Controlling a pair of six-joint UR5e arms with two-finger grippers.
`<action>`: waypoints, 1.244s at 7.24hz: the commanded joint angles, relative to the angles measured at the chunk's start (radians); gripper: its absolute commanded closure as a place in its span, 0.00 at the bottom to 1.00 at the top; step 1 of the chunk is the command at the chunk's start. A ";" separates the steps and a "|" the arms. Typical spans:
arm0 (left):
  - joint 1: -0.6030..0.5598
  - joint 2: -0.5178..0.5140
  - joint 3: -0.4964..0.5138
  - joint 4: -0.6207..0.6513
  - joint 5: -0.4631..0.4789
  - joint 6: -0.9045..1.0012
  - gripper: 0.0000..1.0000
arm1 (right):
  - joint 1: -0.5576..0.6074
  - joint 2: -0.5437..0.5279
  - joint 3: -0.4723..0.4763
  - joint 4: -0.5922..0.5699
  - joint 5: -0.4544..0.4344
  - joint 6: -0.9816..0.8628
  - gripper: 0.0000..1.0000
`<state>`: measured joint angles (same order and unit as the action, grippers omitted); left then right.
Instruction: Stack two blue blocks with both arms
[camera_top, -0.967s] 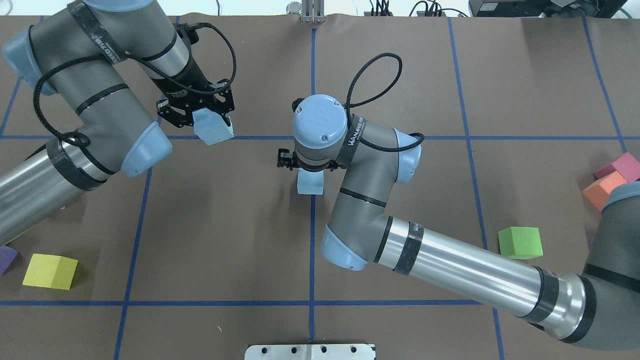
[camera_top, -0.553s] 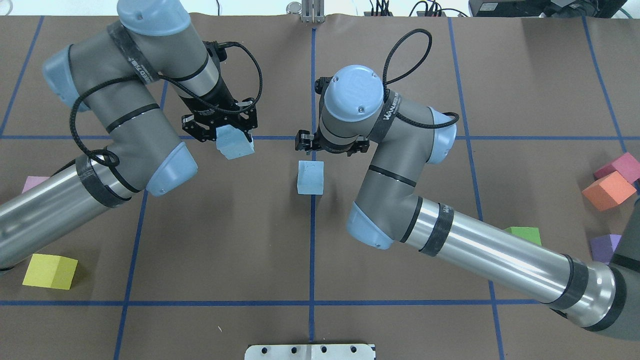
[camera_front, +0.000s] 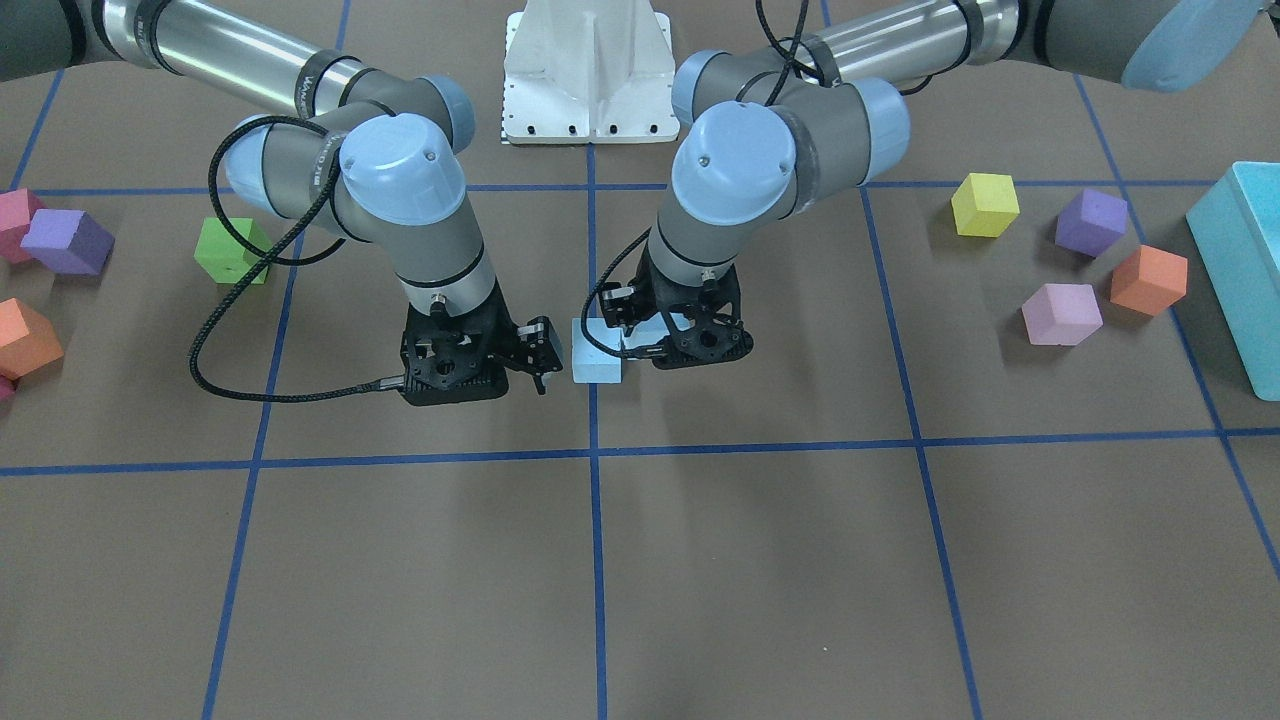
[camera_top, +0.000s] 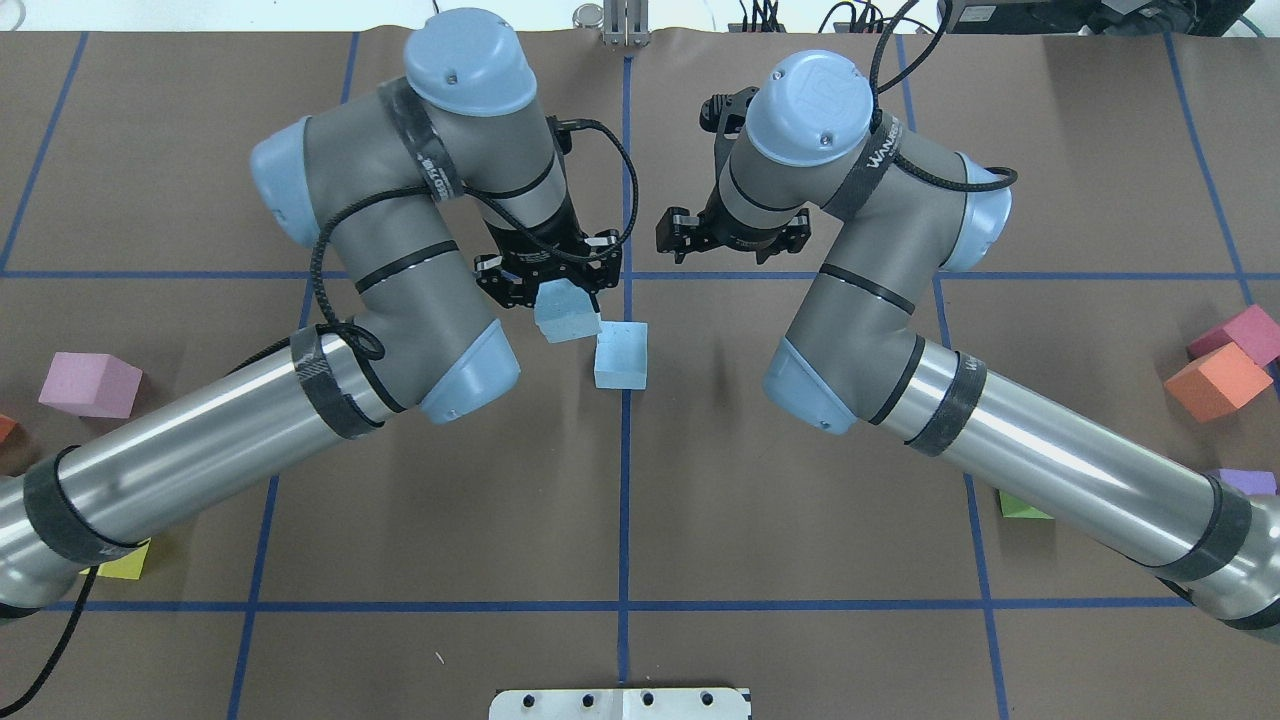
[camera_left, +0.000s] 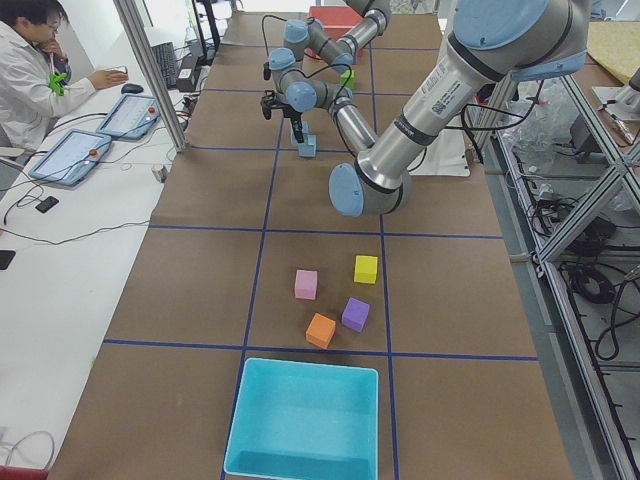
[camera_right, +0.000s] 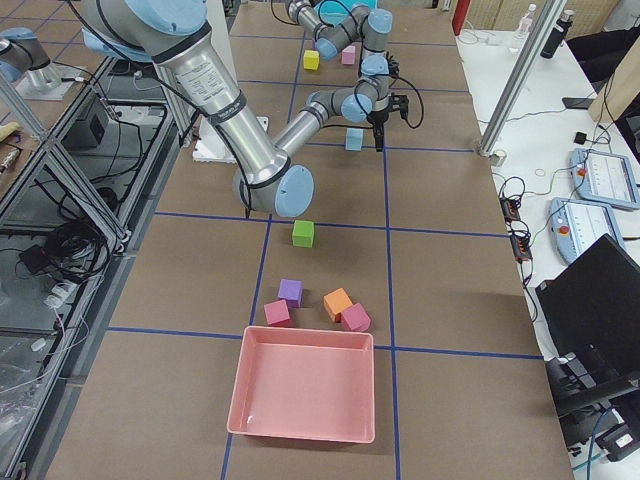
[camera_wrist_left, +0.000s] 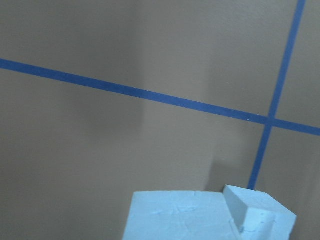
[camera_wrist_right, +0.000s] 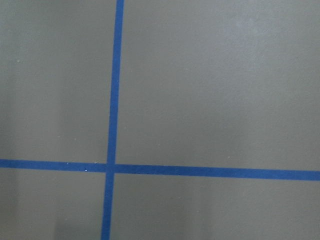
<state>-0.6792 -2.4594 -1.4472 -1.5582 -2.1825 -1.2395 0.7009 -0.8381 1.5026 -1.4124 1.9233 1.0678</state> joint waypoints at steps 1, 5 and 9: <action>0.059 -0.044 0.045 -0.011 0.047 0.008 0.54 | 0.017 -0.018 -0.001 0.003 0.003 -0.025 0.00; 0.075 -0.064 0.090 -0.033 0.052 0.011 0.54 | 0.020 -0.072 -0.001 0.110 0.000 -0.032 0.00; 0.073 -0.066 0.097 -0.040 0.072 0.011 0.53 | 0.020 -0.073 -0.002 0.101 0.002 -0.032 0.00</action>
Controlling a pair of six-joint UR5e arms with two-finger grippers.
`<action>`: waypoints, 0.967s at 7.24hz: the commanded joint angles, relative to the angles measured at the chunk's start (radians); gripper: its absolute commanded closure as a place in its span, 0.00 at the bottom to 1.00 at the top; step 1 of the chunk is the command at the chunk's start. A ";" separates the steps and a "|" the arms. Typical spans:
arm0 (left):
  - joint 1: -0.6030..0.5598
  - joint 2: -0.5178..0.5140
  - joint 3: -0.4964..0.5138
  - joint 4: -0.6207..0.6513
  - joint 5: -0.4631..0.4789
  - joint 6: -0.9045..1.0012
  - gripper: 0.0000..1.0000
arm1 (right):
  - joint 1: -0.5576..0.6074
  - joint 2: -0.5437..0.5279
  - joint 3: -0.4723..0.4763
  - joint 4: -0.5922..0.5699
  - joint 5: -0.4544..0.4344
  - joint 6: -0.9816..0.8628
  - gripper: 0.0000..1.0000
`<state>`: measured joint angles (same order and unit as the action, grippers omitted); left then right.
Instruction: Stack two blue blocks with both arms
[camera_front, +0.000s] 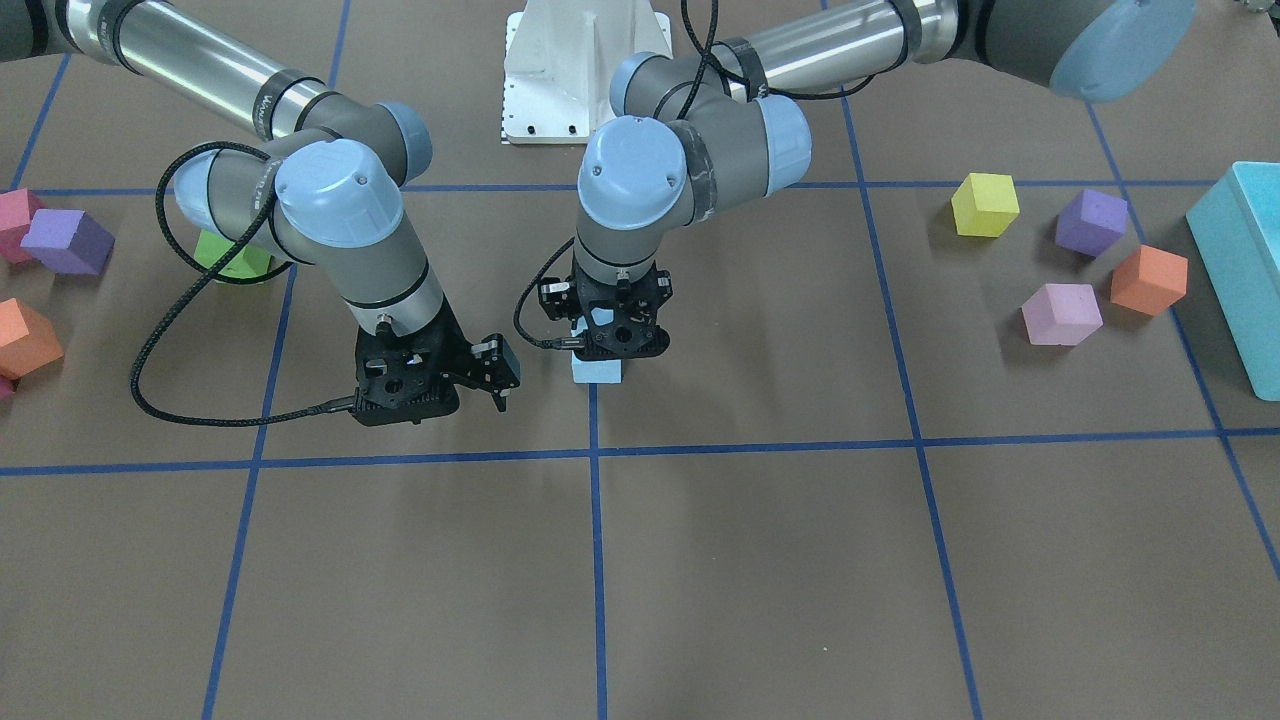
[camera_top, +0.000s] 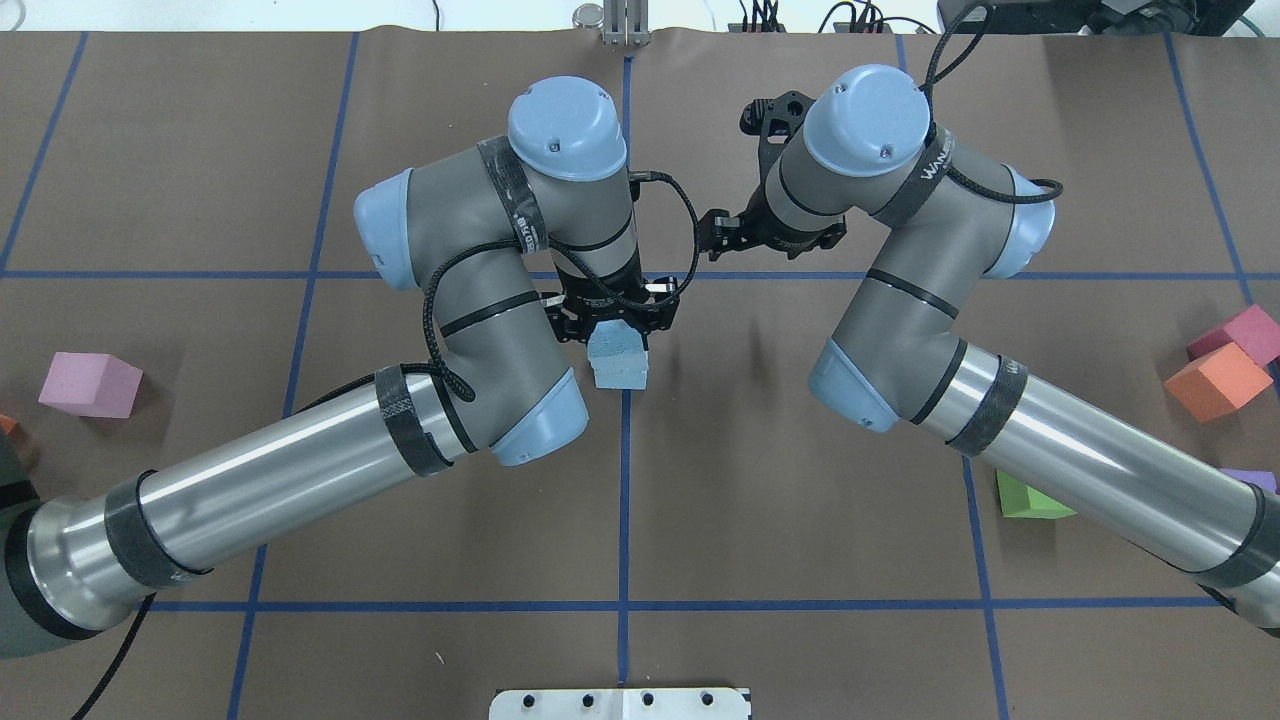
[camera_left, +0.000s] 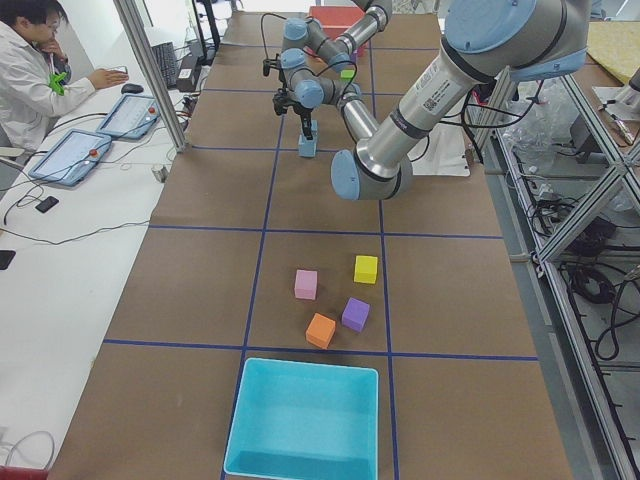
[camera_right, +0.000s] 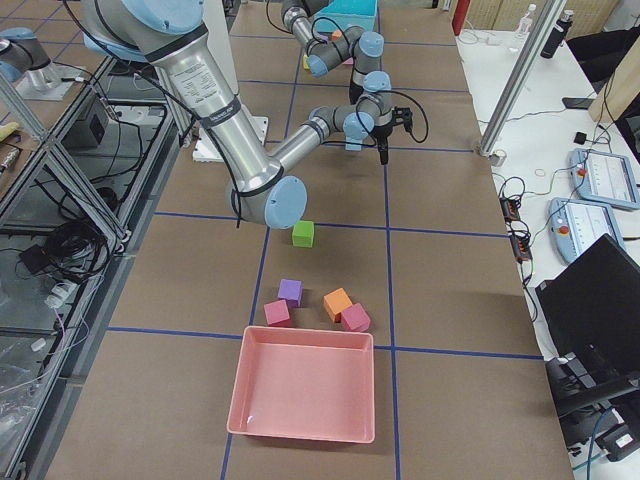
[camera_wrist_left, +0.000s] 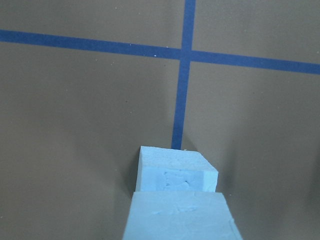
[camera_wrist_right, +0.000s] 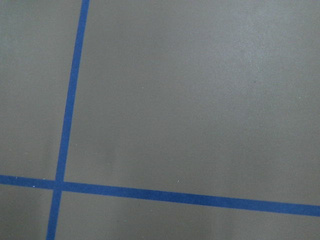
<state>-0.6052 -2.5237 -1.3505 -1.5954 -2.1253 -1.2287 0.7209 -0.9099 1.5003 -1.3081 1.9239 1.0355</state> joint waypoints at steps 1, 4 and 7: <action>-0.001 -0.001 0.004 -0.009 0.024 0.002 0.53 | 0.000 -0.001 0.000 -0.003 0.000 0.000 0.00; -0.002 0.000 0.002 -0.017 0.025 0.020 0.23 | -0.001 -0.007 -0.002 -0.005 -0.005 -0.002 0.00; -0.002 0.006 -0.006 -0.020 0.076 0.018 0.01 | 0.006 -0.010 0.004 0.004 -0.011 -0.023 0.00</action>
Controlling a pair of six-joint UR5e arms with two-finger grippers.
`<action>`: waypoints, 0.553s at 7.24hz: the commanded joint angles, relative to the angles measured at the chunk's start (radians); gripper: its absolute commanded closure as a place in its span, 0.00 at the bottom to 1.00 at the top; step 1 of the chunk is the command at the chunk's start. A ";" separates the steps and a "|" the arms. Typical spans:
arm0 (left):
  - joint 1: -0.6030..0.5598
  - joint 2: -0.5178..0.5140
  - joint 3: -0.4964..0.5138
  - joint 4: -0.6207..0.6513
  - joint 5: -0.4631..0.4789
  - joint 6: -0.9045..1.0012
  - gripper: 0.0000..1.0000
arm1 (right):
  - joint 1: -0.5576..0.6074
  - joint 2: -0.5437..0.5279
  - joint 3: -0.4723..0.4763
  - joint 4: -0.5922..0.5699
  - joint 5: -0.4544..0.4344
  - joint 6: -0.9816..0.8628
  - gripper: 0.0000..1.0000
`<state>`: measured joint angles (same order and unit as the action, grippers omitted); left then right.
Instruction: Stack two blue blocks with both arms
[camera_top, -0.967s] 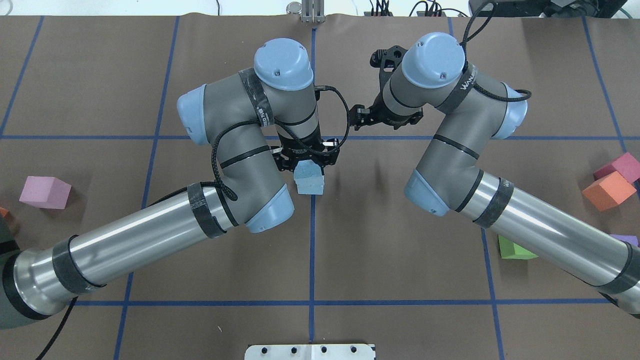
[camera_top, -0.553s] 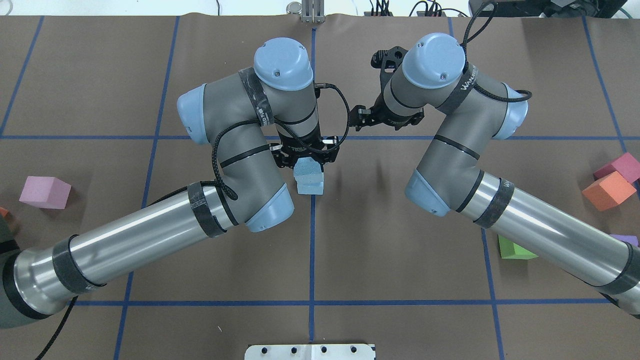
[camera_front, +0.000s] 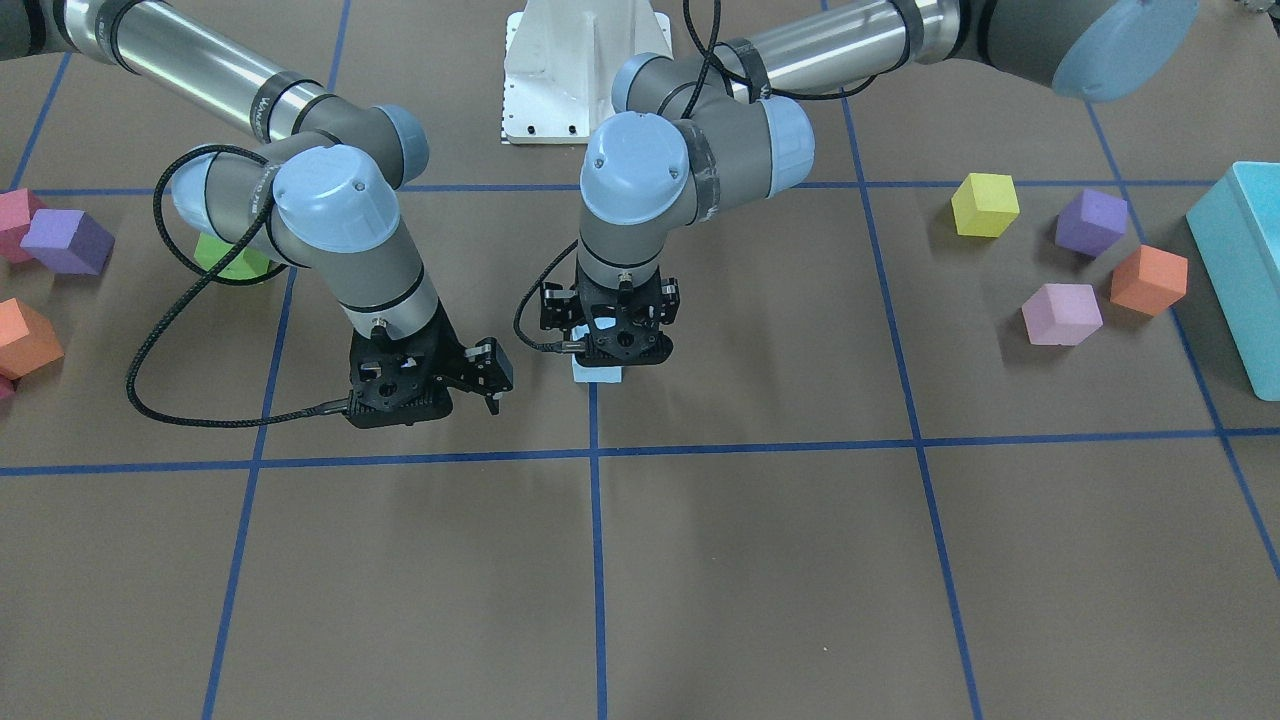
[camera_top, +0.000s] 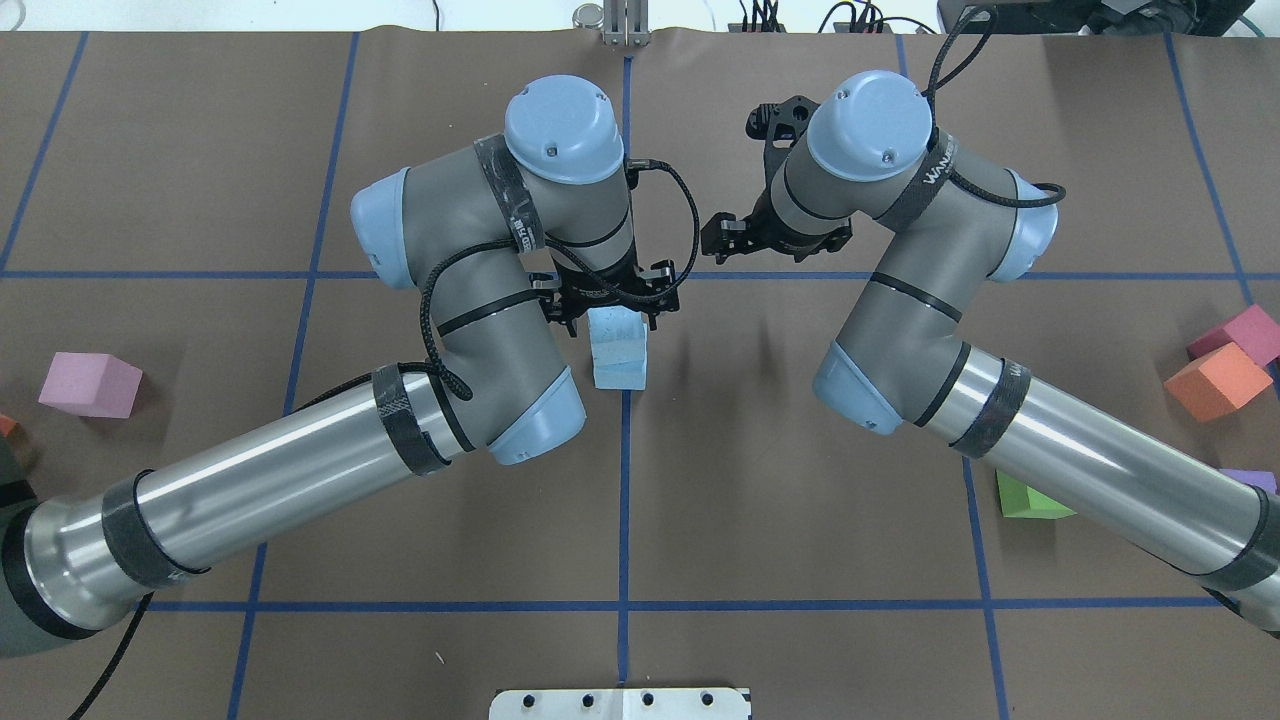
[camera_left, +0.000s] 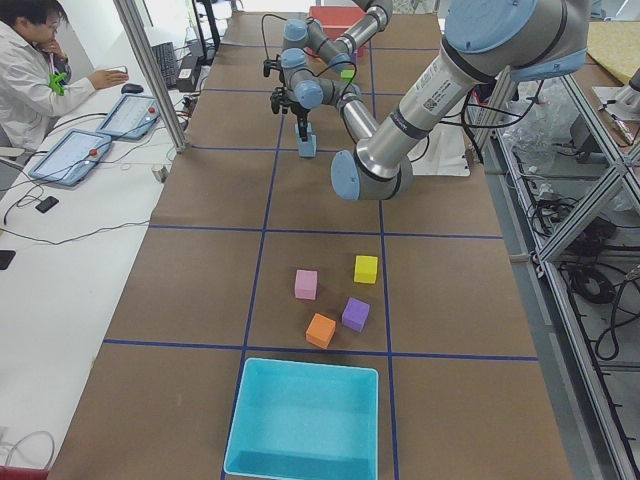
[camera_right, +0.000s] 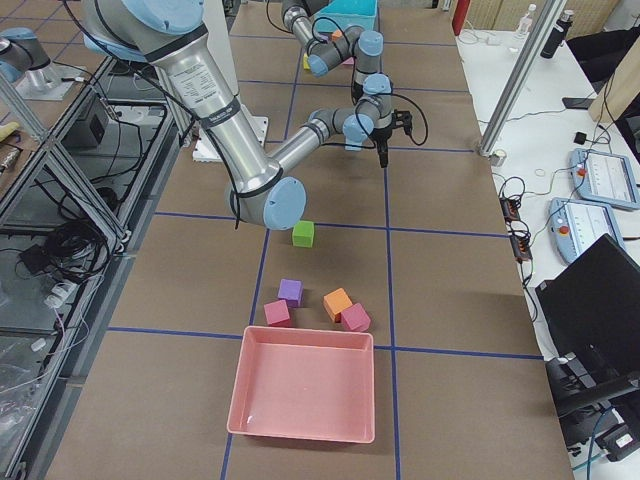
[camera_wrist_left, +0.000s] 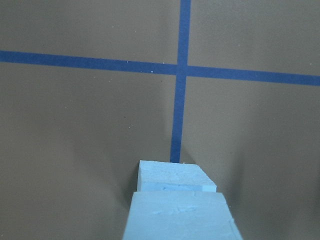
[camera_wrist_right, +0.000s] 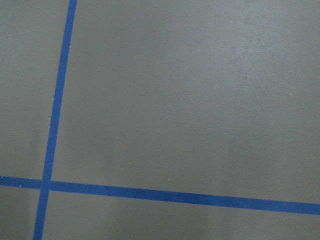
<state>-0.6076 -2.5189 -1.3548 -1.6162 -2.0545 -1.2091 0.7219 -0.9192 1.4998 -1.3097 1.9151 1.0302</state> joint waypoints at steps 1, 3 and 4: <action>-0.003 0.012 -0.026 0.007 0.001 -0.001 0.01 | 0.016 -0.006 0.014 0.006 -0.002 -0.065 0.00; -0.062 0.047 -0.104 0.031 -0.050 0.006 0.01 | 0.034 -0.071 0.071 0.007 -0.014 -0.068 0.00; -0.108 0.074 -0.140 0.044 -0.117 0.067 0.00 | 0.050 -0.104 0.109 -0.002 0.004 -0.070 0.00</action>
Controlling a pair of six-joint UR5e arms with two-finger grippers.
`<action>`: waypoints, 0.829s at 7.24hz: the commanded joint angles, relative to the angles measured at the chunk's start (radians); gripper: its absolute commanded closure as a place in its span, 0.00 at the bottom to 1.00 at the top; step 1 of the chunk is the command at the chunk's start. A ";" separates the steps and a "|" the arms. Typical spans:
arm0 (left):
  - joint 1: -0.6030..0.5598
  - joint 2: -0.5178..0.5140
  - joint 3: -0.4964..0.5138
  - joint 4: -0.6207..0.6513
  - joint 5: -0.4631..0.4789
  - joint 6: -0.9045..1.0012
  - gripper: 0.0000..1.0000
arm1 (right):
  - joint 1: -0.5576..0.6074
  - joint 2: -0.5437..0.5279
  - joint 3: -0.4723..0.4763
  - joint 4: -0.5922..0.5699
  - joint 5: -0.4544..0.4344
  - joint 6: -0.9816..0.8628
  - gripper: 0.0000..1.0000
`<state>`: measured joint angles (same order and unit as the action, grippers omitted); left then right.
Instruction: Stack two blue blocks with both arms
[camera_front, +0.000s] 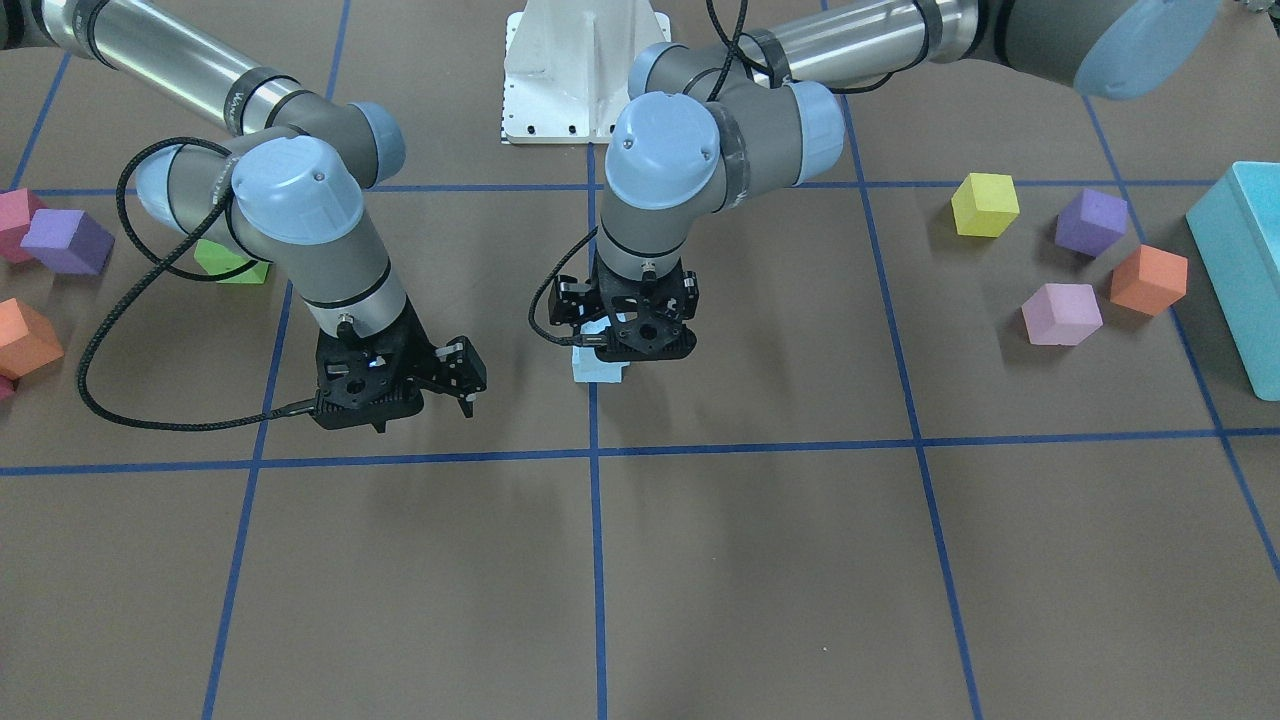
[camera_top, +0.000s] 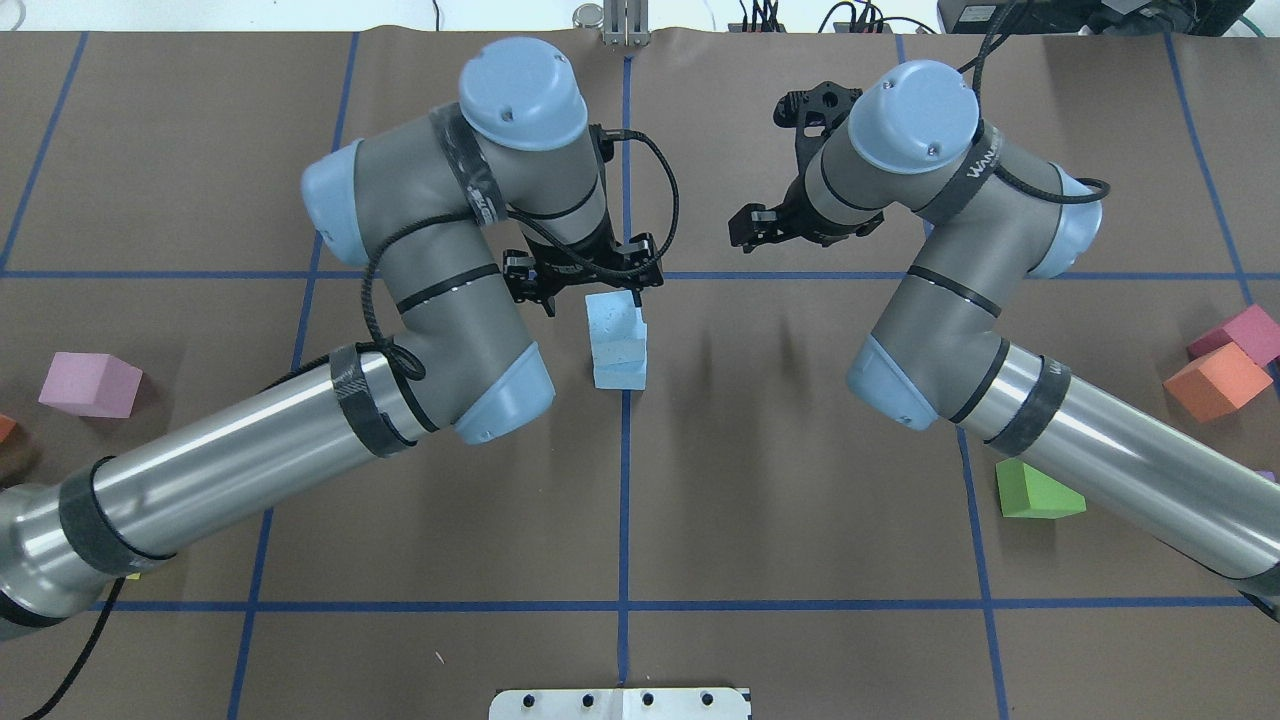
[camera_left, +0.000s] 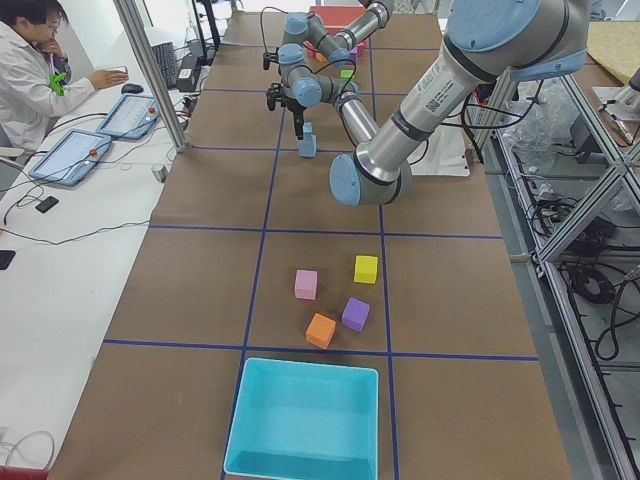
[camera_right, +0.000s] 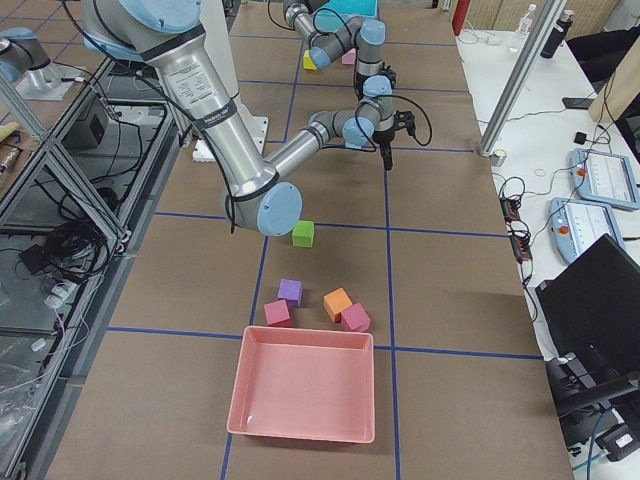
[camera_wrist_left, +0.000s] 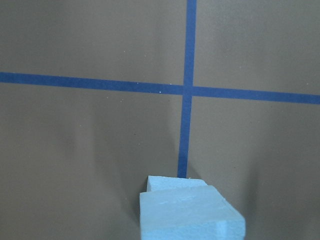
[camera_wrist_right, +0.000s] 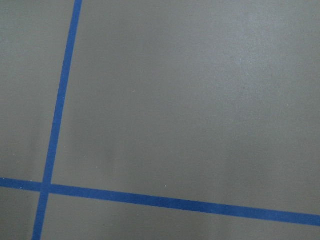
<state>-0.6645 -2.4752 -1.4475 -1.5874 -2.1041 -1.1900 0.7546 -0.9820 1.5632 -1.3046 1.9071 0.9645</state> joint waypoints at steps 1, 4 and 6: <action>-0.093 0.054 -0.092 0.048 -0.095 0.084 0.00 | 0.031 -0.076 0.087 -0.027 0.016 0.000 0.00; -0.270 0.244 -0.223 0.078 -0.195 0.319 0.00 | 0.044 -0.186 0.188 -0.036 0.033 -0.007 0.00; -0.445 0.326 -0.240 0.157 -0.250 0.619 0.00 | 0.186 -0.295 0.227 -0.033 0.177 -0.041 0.00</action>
<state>-0.9988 -2.2056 -1.6686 -1.4838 -2.3222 -0.7683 0.8509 -1.2058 1.7625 -1.3396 1.9933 0.9491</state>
